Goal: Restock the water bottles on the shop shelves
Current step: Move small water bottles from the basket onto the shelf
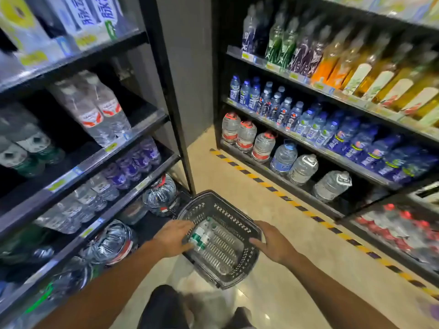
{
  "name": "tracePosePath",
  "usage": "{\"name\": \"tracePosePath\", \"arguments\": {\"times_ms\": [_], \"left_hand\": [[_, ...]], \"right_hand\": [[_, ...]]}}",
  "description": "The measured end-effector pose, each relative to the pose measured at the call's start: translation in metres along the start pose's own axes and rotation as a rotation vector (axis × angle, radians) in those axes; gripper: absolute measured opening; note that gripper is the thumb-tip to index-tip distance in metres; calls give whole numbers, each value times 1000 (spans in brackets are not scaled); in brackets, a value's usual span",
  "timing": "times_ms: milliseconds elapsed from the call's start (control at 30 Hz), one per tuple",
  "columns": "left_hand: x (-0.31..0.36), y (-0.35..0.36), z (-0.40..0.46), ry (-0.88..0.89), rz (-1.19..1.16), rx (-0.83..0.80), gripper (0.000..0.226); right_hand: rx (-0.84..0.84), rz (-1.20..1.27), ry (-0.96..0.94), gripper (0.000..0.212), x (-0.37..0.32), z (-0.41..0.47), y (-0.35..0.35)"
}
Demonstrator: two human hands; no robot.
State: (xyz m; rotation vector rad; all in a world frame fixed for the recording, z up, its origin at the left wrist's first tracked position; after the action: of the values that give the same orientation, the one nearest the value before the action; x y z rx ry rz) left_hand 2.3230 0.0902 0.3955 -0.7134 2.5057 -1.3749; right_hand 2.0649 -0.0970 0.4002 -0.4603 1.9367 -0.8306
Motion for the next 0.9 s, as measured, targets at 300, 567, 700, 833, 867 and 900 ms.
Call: {"name": "tracePosePath", "arguments": {"times_ms": [300,567,700,833,867,900], "left_hand": [[5,-11,78,105,46,-57,68],[-46,37,201,152,137,-139,70],[-61,90,261,160,115,-186,70],[-60,163,319,179,98,-232,69],[-61,186,331,169,92,-260,69],[-62,209,342,155,106,-287,70]], "right_hand": [[80,132,170,73,19,22,6],[71,209,380,63,39,110,75],[47,300,446,57,67,153,133],[31,417,497,56,118,184,206],[11,439,499,54,134,192,228],[-6,436,494,52,149,201,249]]}}
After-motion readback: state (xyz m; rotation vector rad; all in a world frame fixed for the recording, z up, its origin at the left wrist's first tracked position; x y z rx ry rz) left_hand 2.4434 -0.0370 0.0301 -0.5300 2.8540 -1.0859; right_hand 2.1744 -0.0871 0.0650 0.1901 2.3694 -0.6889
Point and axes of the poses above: each hand's wrist, its own z-axis towards the middle knuckle, its own y-axis out of the palm, x = y × z, the point moved 5 cm from there along z, towards the middle knuckle, and after that the axes turned 14 degrees about -y, right-handed, at the moved point
